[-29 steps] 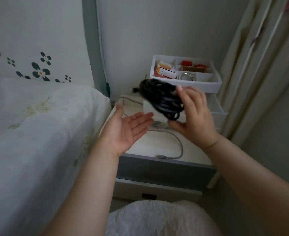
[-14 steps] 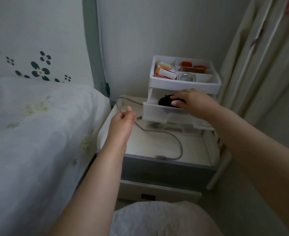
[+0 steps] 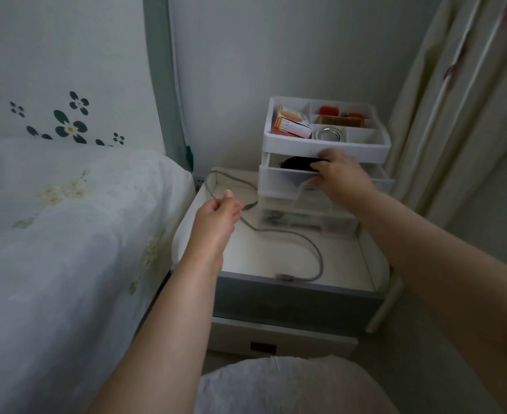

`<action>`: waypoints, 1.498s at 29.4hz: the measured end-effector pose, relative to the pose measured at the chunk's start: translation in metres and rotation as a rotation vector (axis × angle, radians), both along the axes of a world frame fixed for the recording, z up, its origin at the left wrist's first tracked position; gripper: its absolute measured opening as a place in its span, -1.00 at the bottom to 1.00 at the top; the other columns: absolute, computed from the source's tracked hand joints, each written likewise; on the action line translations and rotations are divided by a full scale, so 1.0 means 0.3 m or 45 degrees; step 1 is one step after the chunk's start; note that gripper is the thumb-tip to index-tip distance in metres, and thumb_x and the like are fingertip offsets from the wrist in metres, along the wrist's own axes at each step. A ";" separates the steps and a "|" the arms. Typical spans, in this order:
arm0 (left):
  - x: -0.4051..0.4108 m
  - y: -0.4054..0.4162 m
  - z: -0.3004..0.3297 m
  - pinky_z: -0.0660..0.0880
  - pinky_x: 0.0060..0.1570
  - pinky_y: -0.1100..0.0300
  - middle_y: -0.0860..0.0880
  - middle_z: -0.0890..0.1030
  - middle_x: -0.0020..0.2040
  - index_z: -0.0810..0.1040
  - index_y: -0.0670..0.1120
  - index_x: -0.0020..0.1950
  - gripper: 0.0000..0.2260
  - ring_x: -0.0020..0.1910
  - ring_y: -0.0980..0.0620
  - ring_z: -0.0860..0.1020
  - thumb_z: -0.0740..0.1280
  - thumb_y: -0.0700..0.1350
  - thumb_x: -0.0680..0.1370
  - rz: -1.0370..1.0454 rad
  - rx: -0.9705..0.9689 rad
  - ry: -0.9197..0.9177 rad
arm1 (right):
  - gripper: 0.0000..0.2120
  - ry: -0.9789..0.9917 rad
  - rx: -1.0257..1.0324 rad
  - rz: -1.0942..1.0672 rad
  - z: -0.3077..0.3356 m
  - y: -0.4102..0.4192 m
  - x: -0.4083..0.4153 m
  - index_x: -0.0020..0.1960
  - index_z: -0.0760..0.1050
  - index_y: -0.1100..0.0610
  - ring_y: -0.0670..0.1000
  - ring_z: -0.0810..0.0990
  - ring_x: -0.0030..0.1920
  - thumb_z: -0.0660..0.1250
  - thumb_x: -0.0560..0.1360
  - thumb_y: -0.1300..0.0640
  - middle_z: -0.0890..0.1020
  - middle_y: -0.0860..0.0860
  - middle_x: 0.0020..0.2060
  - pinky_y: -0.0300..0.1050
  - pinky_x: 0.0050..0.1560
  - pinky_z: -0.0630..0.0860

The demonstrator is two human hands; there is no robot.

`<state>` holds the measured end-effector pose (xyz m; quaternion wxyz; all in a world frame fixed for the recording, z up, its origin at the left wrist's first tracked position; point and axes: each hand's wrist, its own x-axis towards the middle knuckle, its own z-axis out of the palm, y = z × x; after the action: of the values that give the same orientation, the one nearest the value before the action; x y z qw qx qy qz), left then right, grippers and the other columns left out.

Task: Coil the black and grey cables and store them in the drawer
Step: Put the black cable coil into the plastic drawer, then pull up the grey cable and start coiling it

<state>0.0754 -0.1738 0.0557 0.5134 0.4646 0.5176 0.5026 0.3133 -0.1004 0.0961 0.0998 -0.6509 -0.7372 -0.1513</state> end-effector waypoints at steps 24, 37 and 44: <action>-0.023 0.030 -0.035 0.30 -0.25 0.35 0.12 0.55 -0.02 0.52 -0.04 0.19 -0.69 -0.10 0.25 0.47 0.15 0.11 0.62 0.037 0.145 0.456 | -0.41 0.508 0.522 -0.238 -0.217 0.070 -0.105 0.49 0.06 0.09 0.15 0.07 0.51 0.23 0.54 0.08 0.14 0.12 0.49 0.13 0.48 -0.04; -0.022 0.017 -0.055 0.29 -0.28 0.34 0.06 0.56 0.00 0.52 -0.05 0.19 -0.68 -0.14 0.23 0.45 0.15 0.11 0.63 -0.207 0.114 0.729 | -0.56 0.622 -0.532 -0.550 -0.528 -0.078 -0.126 0.38 0.23 0.07 0.23 0.41 0.24 0.19 0.52 0.19 0.38 0.21 0.29 0.10 0.20 0.38; -0.039 0.002 -0.059 0.35 -0.18 0.18 0.03 0.52 -0.09 0.49 -0.08 0.21 -0.60 -0.17 0.13 0.46 0.08 0.18 0.63 -0.342 0.053 1.165 | -0.66 1.118 -0.639 -0.113 -0.328 -0.107 -0.314 0.29 0.39 -0.01 0.00 0.59 -0.22 0.32 0.53 0.14 0.61 0.06 -0.09 -0.20 -0.34 0.50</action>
<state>0.0636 -0.1732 0.0381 0.2838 0.7111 0.6159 0.1859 0.2190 -0.1324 -0.0024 0.2345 -0.6876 -0.6110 0.3144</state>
